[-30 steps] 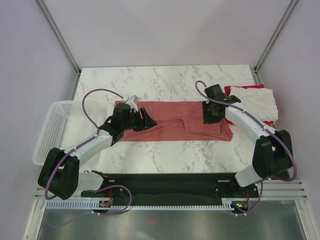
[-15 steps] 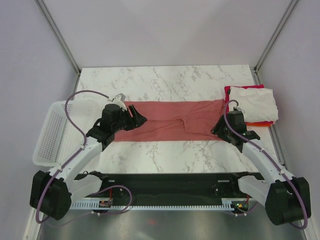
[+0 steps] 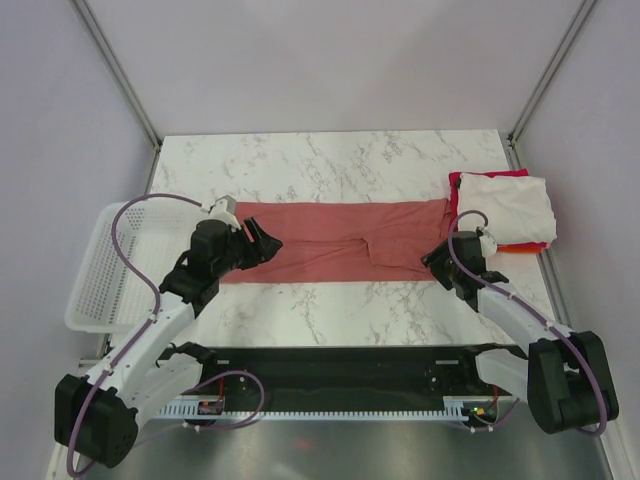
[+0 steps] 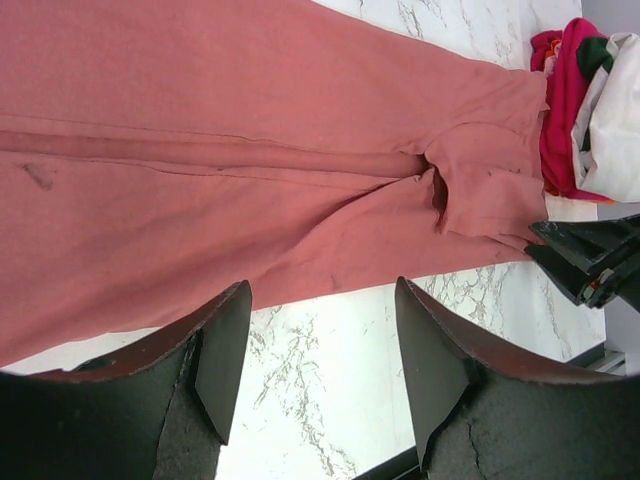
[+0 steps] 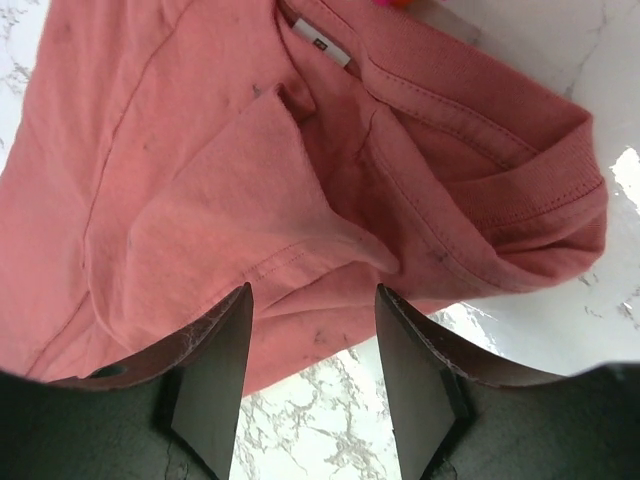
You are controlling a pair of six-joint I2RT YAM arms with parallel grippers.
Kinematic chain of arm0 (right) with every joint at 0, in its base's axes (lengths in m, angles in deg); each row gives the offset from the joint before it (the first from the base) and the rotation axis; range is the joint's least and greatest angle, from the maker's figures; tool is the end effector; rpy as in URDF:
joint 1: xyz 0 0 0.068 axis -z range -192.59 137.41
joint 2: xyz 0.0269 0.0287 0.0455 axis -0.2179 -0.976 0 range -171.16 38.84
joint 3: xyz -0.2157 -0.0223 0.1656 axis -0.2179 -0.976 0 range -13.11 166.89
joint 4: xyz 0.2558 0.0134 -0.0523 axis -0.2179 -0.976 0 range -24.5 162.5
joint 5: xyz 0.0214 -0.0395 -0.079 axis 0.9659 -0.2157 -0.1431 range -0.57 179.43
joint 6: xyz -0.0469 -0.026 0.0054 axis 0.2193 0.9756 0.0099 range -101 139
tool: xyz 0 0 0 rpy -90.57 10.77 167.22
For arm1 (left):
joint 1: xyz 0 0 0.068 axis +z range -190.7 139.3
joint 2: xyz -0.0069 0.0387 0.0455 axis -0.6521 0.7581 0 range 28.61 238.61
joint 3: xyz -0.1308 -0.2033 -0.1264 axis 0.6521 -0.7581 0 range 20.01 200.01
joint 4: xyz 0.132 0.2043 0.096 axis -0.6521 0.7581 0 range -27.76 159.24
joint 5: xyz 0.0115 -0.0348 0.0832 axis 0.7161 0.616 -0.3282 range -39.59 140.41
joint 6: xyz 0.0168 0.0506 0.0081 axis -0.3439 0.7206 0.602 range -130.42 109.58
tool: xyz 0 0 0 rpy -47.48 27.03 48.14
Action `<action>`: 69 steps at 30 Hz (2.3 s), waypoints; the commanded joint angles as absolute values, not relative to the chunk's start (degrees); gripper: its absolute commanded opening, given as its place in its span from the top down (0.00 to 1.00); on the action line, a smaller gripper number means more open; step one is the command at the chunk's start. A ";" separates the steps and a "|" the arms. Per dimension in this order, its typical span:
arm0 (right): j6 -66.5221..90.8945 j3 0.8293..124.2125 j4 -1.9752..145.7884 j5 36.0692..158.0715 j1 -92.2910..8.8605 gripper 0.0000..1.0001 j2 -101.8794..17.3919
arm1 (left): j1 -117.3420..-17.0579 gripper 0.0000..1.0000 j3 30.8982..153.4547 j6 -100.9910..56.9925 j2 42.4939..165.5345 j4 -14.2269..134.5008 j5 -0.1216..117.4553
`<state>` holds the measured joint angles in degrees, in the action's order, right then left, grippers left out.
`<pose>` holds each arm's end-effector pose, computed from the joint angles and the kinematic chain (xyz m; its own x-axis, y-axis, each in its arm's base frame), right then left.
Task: Fold and stack the t-shirts
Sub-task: Fold the tshirt
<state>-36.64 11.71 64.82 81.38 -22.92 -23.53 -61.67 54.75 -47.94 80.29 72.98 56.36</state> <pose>0.2028 0.0320 0.1682 -0.4608 0.7469 -0.4795 0.5311 0.6649 0.5252 0.1901 -0.0769 0.2558 -0.6130 -0.4137 -0.6731 0.0861 0.8118 -0.5775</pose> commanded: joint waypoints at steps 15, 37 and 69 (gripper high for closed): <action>-38.22 7.99 60.91 76.69 -22.87 0.40 -15.58 | -61.27 0.33 53.58 -44.52 77.13 73.67 54.45; -37.87 23.78 72.06 81.43 -22.70 0.35 -48.05 | -61.27 0.19 48.31 -45.40 68.25 73.23 53.75; -30.99 40.87 65.37 86.62 -38.48 0.18 -52.76 | -61.44 0.20 40.84 -42.59 50.60 75.25 45.31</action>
